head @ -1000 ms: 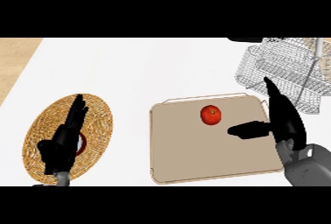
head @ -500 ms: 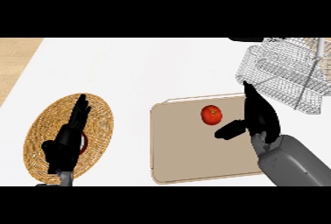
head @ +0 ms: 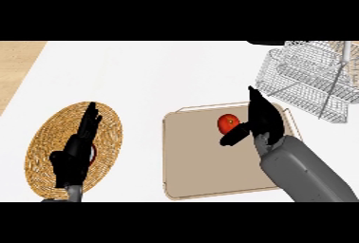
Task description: Pick the tomato from the tray and place it in the tiered basket
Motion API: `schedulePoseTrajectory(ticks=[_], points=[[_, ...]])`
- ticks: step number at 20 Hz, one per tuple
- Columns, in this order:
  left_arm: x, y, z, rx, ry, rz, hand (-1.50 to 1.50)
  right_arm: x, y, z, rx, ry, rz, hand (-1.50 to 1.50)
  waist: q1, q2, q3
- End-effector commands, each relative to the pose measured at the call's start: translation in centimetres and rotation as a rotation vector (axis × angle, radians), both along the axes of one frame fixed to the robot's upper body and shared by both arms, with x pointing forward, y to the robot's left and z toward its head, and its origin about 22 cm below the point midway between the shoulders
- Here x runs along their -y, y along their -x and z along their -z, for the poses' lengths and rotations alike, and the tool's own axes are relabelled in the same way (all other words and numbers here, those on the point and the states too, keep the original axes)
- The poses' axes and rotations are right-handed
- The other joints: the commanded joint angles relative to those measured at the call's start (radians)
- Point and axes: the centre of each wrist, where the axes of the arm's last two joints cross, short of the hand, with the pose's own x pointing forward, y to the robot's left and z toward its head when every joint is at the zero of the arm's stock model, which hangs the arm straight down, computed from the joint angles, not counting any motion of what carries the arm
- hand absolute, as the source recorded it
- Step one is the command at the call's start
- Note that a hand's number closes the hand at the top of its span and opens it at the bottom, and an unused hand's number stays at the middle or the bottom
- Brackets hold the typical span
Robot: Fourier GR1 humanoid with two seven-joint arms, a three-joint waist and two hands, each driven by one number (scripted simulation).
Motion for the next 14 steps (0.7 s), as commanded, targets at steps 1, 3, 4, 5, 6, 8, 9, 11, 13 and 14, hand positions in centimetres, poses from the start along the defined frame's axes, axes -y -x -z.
schedulePoseTrajectory(ticks=[1, 3, 4, 5, 6, 8, 9, 11, 13, 14], points=[[-1.8, 2.1, 3.5, -0.208, 0.004, -0.054, 0.00, -0.8, -0.9, 0.0, -0.183, 0.061, 0.092, -1.50, 0.004, 0.015, -0.023], [-0.5, 3.0, 4.5, -0.209, 0.011, -0.040, 0.00, -0.6, -1.1, 1.2, -0.232, 0.064, 0.096, -1.50, 0.004, 0.017, -0.023], [-1.0, 2.1, 4.1, -0.212, 0.001, -0.072, 0.00, -0.7, -1.7, -0.1, -0.231, 0.052, 0.108, -1.50, -0.005, 0.016, -0.024], [-1.2, 2.3, 3.6, -0.210, 0.017, -0.061, 0.00, -0.5, -1.7, 0.2, -0.245, 0.058, 0.103, -1.50, -0.003, 0.014, -0.023], [-0.8, 3.3, 4.4, -0.218, 0.015, -0.041, 0.00, -0.8, -1.8, 1.4, -0.257, 0.066, 0.113, -1.50, 0.007, 0.016, -0.023], [-0.9, 3.1, 4.6, -0.211, 0.014, -0.045, 0.00, -2.3, -2.3, 0.3, -0.271, 0.053, 0.098, -1.50, 0.006, 0.016, -0.024], [-0.4, 2.5, 4.8, -0.210, 0.025, -0.058, 0.00, -1.9, -2.4, 0.5, -0.269, 0.034, 0.100, -1.50, -0.004, 0.018, -0.024], [-1.3, 2.5, 4.2, -0.200, 0.007, -0.042, 0.00, -2.1, -3.5, 0.8, -0.272, 0.035, 0.121, -1.50, 0.012, 0.020, -0.023], [-1.0, 1.9, 4.5, -0.215, 0.011, -0.050, 0.00, -1.6, -3.0, 1.7, -0.274, 0.042, 0.098, -1.50, -0.009, 0.019, -0.023], [-0.7, 2.3, 4.5, -0.201, 0.009, -0.057, 0.00, -2.0, -3.6, 0.8, -0.287, 0.039, 0.098, -1.50, -0.003, 0.017, -0.023]])
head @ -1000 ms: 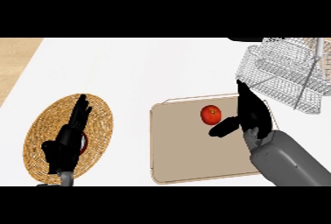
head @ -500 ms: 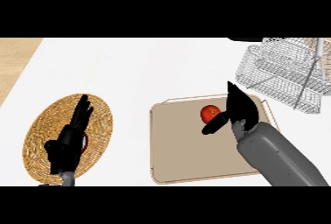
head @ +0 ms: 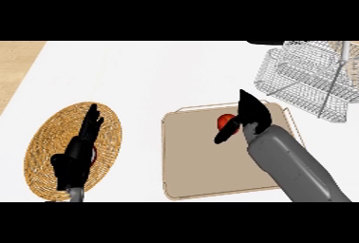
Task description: Pick the tomato from the tray and place it in the tiered basket
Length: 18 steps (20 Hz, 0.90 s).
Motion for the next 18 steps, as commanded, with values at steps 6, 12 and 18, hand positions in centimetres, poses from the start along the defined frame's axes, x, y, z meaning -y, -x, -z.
schedulePoseTrajectory(ticks=[6, 12, 18], points=[[-2.3, 2.0, 3.5, -0.209, -0.002, -0.070, 0.00, -0.2, -0.8, 1.3, -0.177, 0.041, 0.088, -1.50, -0.002, 0.013, -0.023], [-2.0, 2.0, 4.2, -0.205, 0.003, -0.061, 0.00, -0.2, -1.3, 2.2, -0.219, 0.006, 0.108, -1.50, -0.005, 0.016, -0.023], [-1.0, 1.8, 4.5, -0.200, -0.004, -0.054, 0.00, -2.4, 0.0, 4.6, -0.229, -0.001, 0.083, -1.50, -0.009, 0.015, -0.023]])
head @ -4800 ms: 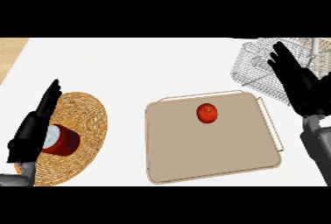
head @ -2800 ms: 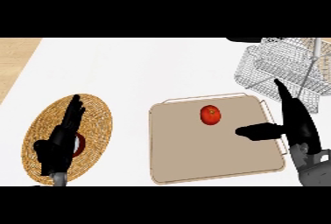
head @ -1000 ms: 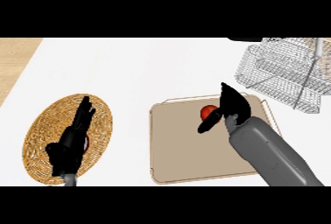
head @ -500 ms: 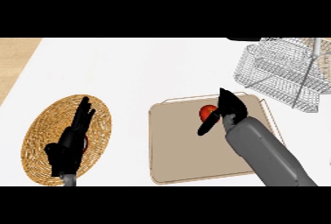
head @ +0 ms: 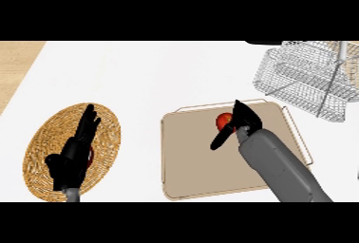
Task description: Pick the tomato from the tray and place it in the tiered basket
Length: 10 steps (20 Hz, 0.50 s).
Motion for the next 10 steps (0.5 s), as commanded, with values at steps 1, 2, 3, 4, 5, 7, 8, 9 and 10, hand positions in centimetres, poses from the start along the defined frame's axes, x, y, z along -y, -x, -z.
schedulePoseTrajectory(ticks=[1, 2, 3, 4, 5, 7, 8, 9, 10], points=[[-1.3, 1.8, 4.4, -0.190, 0.002, -0.059, 0.00, 1.5, -0.4, 0.4, -0.069, 0.029, 0.096, -1.50, -0.005, 0.019, -0.024], [-1.7, 2.5, 4.9, -0.223, 0.000, -0.056, 0.00, -0.5, 0.0, 0.5, -0.059, 0.030, 0.084, 1.50, 0.000, 0.018, -0.024], [-1.0, 2.3, 4.5, -0.197, 0.003, -0.054, 0.00, -0.4, 0.3, 1.0, -0.051, 0.043, 0.098, 1.50, -0.002, 0.017, -0.024], [0.0, 1.7, 4.1, -0.209, 0.017, -0.052, 0.00, -0.1, 0.5, 2.0, -0.060, 0.036, 0.088, 1.50, 0.000, 0.020, -0.023], [-2.0, 2.1, 3.7, -0.198, -0.003, -0.058, 0.00, 0.9, -1.0, 0.8, -0.035, 0.044, 0.093, 1.50, 0.014, 0.021, -0.023], [-1.6, 2.5, 4.6, -0.213, 0.010, -0.053, 0.00, 0.0, -0.2, 0.9, -0.025, 0.046, 0.039, 1.50, 0.003, 0.018, -0.024], [-0.4, 1.6, 4.3, -0.191, -0.010, -0.066, 0.00, -1.7, 1.0, 2.2, -0.003, 0.007, 0.031, 1.50, 0.000, 0.019, -0.023], [-0.7, 1.3, 3.5, -0.200, 0.013, -0.052, 0.00, 0.7, -0.7, 1.6, 0.002, 0.029, 0.042, 1.50, 0.010, 0.022, -0.022], [-0.4, 2.3, 4.4, -0.217, 0.004, -0.047, 0.00, -1.0, -0.2, 1.5, 0.008, 0.059, 0.008, 1.50, 0.011, 0.020, -0.023]])
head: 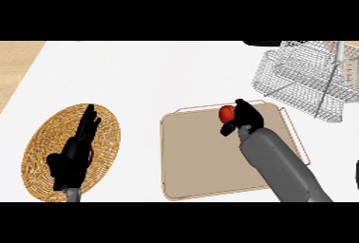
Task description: Pick the tomato from the tray and place it in the tiered basket
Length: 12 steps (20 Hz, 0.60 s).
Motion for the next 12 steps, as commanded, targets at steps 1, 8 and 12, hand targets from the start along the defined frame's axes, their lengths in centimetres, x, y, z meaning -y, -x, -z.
schedulePoseTrajectory(ticks=[1, 8, 12], points=[[-0.7, 1.9, 4.1, -0.198, 0.008, -0.048, 0.00, -1.3, 0.5, 1.5, -0.035, 0.057, -0.039, 1.50, 0.013, 0.030, -0.014], [-0.8, 2.1, 4.5, -0.193, 0.006, -0.080, 0.00, 6.5, 1.4, 2.3, 0.050, 0.211, -0.151, 1.50, -0.021, 0.026, -0.014], [-1.5, 3.1, 4.1, -0.201, 0.007, -0.127, 0.00, 17.7, 3.4, 0.3, 0.115, 0.323, -0.288, 1.50, -0.077, 0.021, -0.012]])
